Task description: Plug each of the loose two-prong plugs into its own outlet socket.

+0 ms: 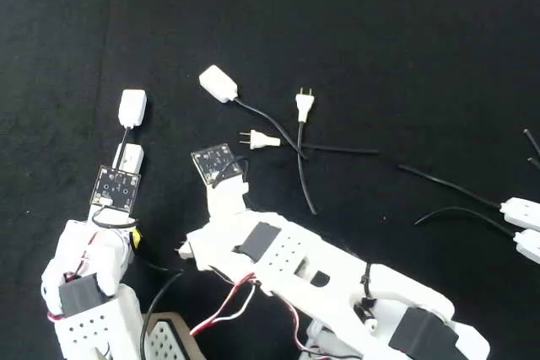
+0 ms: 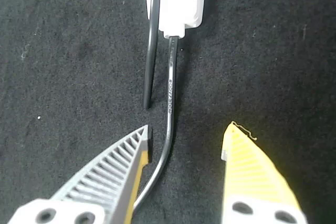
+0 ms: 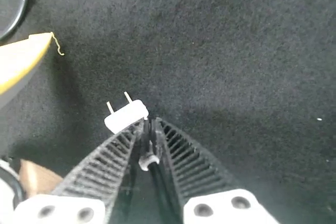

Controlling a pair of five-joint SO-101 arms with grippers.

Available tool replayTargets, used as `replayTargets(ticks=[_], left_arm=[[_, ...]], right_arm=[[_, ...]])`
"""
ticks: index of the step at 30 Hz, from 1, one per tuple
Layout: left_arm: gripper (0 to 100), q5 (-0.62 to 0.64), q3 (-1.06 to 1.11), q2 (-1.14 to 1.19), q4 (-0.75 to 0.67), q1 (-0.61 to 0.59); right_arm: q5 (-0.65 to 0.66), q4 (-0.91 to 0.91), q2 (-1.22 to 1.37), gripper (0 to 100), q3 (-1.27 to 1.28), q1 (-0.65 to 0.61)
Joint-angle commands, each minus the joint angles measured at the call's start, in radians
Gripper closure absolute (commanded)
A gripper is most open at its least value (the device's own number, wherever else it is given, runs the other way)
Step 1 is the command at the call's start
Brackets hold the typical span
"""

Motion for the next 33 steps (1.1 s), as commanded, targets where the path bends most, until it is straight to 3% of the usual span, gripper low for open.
replayTargets(ticks=[1, 3, 7, 14, 20, 24, 33], left_arm=[[77, -0.006, -0.001, -0.003, -0.002, -0.007], [77, -0.006, -0.001, -0.003, -0.002, -0.007], [77, -0.006, -0.001, -0.003, -0.002, -0.007], [77, -0.006, -0.001, -0.003, -0.002, -0.007], [77, -0.006, -0.001, -0.003, 0.003, -0.007], [77, -0.006, -0.001, -0.003, 0.006, -0.007], [77, -0.006, -0.001, -0.003, 0.005, -0.007]], right_arm=[[0.002, 0.146, 0.001, 98.7, -0.122, 0.075], [0.031, 0.287, 0.001, 98.7, -0.208, 0.137], [0.212, 0.482, 0.008, 98.7, -0.374, 0.279], [0.376, 0.497, 0.01, 98.7, -0.487, 0.451], [0.793, 0.525, 0.074, 98.7, -0.426, 0.5], [0.959, 0.517, 0.213, 98.7, -0.453, 0.5], [0.918, 0.499, 0.394, 98.7, -0.599, 0.448]])
